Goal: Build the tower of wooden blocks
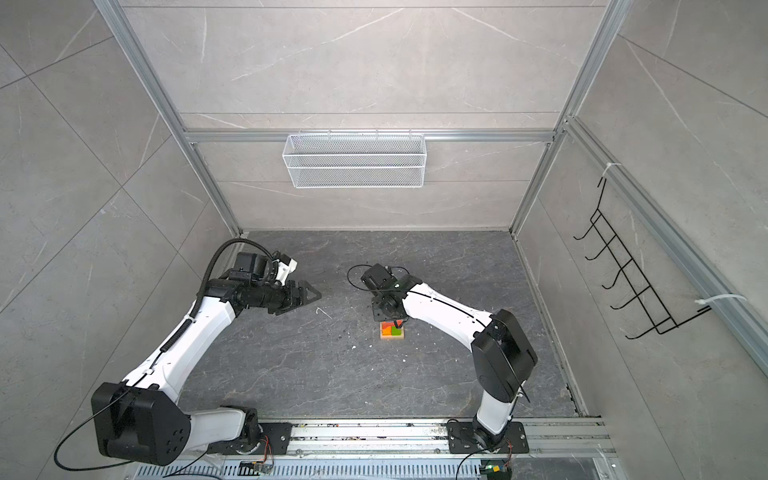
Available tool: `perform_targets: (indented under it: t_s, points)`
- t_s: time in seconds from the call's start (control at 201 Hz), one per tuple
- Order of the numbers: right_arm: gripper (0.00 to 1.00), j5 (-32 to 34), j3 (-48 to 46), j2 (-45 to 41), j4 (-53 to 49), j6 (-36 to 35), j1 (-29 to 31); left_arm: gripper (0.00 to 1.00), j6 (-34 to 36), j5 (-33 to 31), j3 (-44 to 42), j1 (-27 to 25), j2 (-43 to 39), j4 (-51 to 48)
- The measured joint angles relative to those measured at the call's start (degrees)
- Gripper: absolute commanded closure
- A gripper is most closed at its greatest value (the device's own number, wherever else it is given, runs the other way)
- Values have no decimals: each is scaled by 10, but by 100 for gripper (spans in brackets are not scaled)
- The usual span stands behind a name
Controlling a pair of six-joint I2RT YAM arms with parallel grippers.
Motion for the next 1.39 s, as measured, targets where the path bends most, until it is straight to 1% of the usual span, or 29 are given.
perform_targets:
  t_s: [0.618,0.792,0.827,0.951,1.051,1.29,1.394]
  points:
    - [92,0,0,2,-3,6,-2,17,0,0,0,0,0,0]
    - [90,0,0,2,-4,8,-2,17,0,0,0,0,0,0]
    - [88,0,0,2,-4,9,-2,17,0,0,0,0,0,0]
    - [74,-2,0,2,-5,13,-2,17,0,0,0,0,0,0]
    - [67,-2,0,2,-5,15,-2,17,0,0,0,0,0,0]
    - [46,0,7,2,-22,9,-3,17,0,0,0,0,0,0]
    - [40,-2,23,2,-28,2,-9,17,0,0,0,0,0,0]
